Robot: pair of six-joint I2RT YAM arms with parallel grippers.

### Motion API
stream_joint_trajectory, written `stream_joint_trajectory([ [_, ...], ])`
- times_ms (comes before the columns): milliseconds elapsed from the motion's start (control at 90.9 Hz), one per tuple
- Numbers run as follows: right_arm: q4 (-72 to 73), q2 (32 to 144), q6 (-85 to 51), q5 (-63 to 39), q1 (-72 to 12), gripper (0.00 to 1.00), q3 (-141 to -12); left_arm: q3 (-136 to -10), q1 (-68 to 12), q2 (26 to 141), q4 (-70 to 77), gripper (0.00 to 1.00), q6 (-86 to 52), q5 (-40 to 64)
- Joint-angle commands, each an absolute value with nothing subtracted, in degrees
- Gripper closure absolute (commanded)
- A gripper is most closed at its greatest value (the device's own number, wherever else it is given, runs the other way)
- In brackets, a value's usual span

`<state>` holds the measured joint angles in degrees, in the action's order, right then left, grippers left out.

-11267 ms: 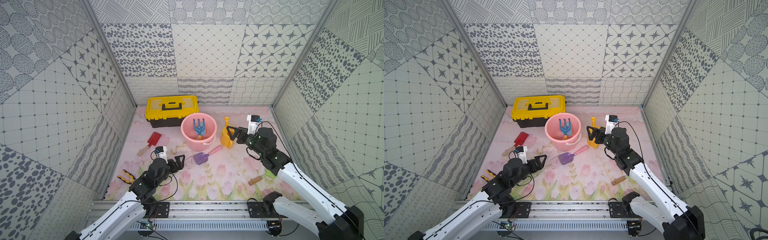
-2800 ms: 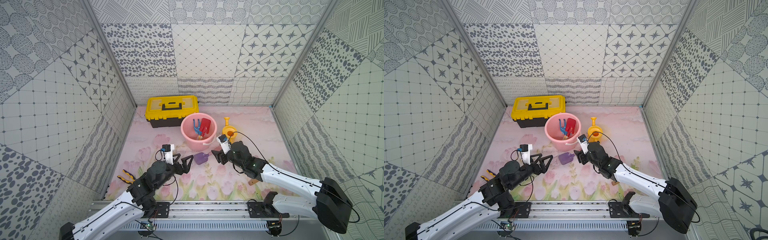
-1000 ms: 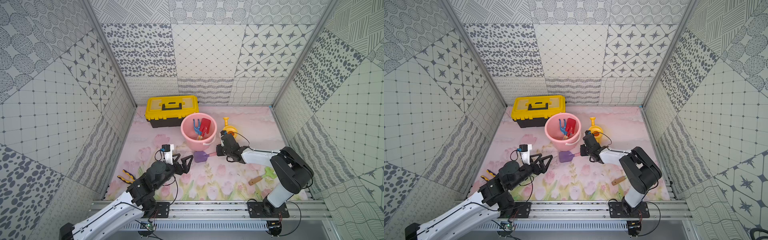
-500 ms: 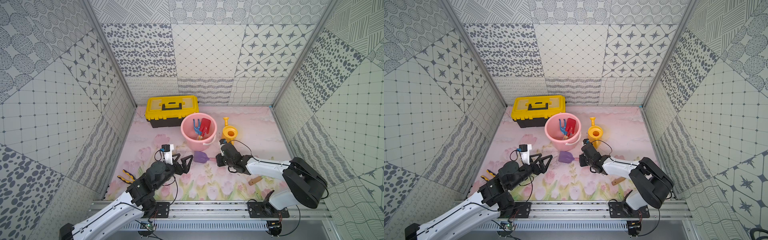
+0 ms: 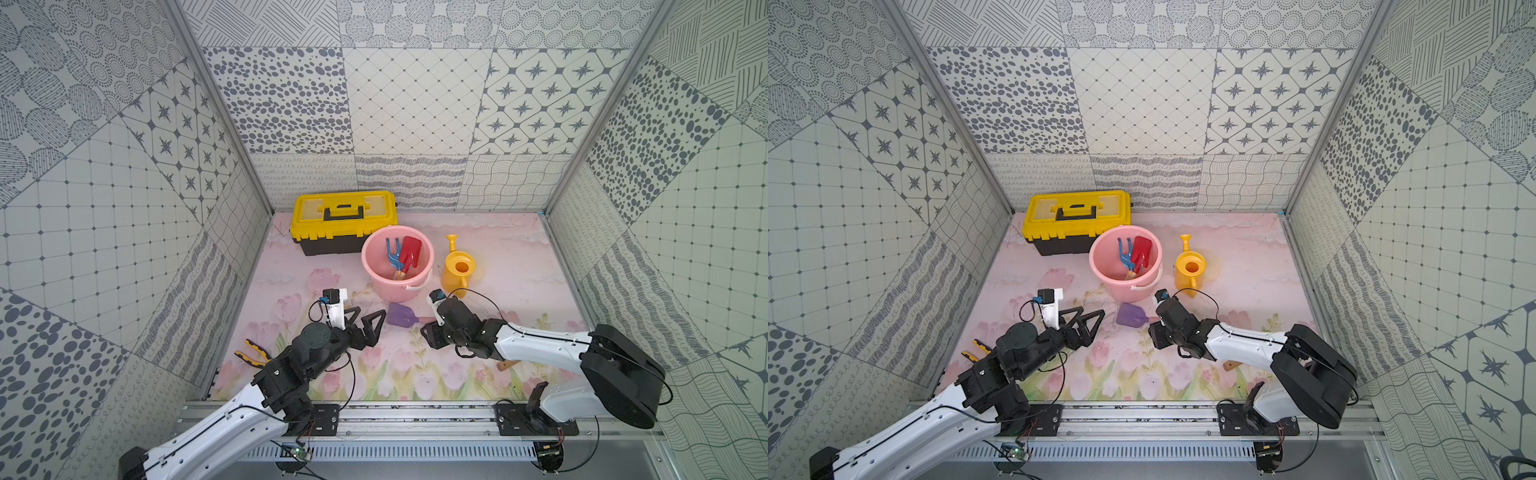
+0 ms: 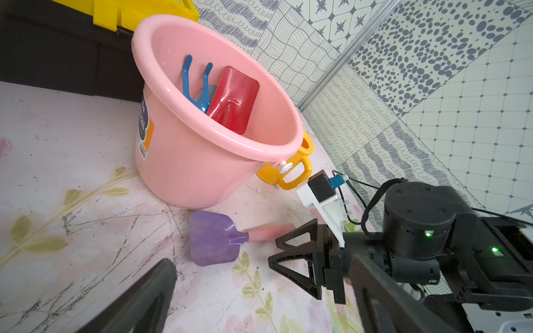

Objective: Organize the gardening tools
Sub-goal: Pick up the gardening tool from the center of the board.

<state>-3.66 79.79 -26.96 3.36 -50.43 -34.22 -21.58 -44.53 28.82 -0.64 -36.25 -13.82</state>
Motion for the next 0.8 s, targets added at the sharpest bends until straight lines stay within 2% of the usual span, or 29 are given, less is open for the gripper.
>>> stream_joint_trajectory([
  [0, -2.5, 76.4, -22.8, 6.7, -50.1, 0.41, -33.7, -21.8, -44.6, 28.8, 0.6, 0.01, -36.1, -15.1],
  [121, -2.0, 76.1, -21.3, 5.6, -48.8, 0.34, -35.1, -21.8, -44.6, 28.8, 0.5, 0.01, -36.1, -15.1],
  [220, -1.6, 78.2, -20.2, 3.6, -45.9, 0.32, -36.4, -21.8, -44.6, 28.7, 0.5, 0.0, -36.1, -14.9],
  [440, 1.1, 84.4, -18.5, -7.9, -40.3, 0.26, -36.4, -21.9, -44.6, 28.5, 0.3, 0.01, -36.0, -15.1],
  [638, 0.5, 83.9, -17.6, -9.1, -43.3, 0.29, -33.9, -21.9, -44.6, 28.7, 0.3, 0.01, -36.4, -15.3],
  [792, -1.3, 83.7, -16.9, -6.0, -47.4, 0.36, -32.9, -22.1, -44.6, 29.0, -0.3, 0.0, -36.6, -15.8],
])
